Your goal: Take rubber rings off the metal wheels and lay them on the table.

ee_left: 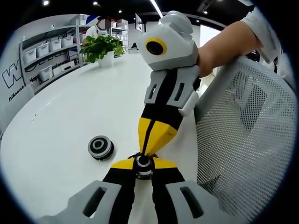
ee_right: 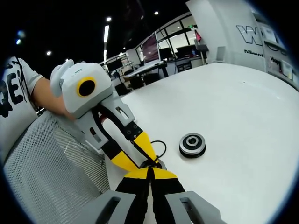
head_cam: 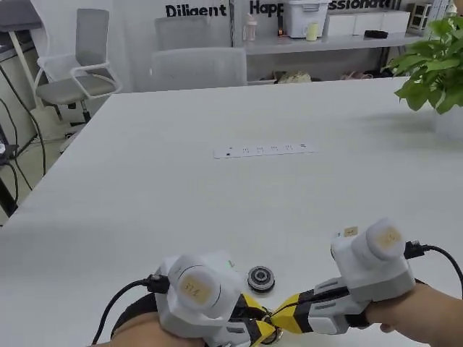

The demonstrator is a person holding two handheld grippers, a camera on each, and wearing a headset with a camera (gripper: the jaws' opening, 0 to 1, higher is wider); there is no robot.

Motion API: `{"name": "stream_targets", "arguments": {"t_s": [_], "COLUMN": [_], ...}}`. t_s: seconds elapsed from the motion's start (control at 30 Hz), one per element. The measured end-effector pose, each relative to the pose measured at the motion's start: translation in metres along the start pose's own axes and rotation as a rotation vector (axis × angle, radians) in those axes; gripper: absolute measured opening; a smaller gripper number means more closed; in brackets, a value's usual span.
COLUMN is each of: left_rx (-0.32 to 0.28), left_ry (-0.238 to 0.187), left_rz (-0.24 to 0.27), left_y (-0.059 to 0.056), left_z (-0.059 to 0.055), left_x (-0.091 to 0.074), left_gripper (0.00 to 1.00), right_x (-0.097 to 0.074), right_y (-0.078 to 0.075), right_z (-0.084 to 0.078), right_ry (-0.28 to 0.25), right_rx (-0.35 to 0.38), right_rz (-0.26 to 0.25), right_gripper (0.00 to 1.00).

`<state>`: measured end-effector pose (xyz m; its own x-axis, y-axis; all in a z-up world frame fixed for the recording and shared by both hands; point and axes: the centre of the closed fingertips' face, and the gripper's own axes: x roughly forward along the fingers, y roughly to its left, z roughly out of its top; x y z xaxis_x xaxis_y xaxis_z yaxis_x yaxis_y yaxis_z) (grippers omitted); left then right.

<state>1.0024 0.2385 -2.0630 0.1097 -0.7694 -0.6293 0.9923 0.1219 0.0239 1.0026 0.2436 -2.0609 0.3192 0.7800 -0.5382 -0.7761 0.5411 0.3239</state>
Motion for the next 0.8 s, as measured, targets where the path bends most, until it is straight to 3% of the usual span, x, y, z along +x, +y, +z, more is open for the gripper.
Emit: {"name": "stream_targets", "arguments": {"t_s": [0.17,0.4,0.67,0.8], "left_rx": [-0.007,-0.019,0.003,0.048], "left_ry": [-0.018,-0.011,0.024,0.045], "left_rz": [-0.008,-0.012,-0.023,-0.032], "left_y": [-0.0003,-0.0006,-0.0023,-0.0042], "left_z": [0.0003,0.0024,0.0019,0.0025], "left_x": [-0.0003,0.0016,0.0019,-0.0010], "left_gripper": [0.07,0.08,0.10,0.12], "right_x": [-0.0024,-0.0037,-0.0045,-0.0042], "right_y": [-0.0048,-0.0042,-0.0034,-0.0026], "right_z": [0.0012,0.0027,0.0037,0.0043], "right_ry": [-0.009,-0.012,-0.016,-0.019], "right_rx": [0.012,0.010,0.013,0.019], "right_rz": [-0.015,-0.020,-0.019,-0.013], "right_gripper": [0.00,0.00,0.00,0.00]}}
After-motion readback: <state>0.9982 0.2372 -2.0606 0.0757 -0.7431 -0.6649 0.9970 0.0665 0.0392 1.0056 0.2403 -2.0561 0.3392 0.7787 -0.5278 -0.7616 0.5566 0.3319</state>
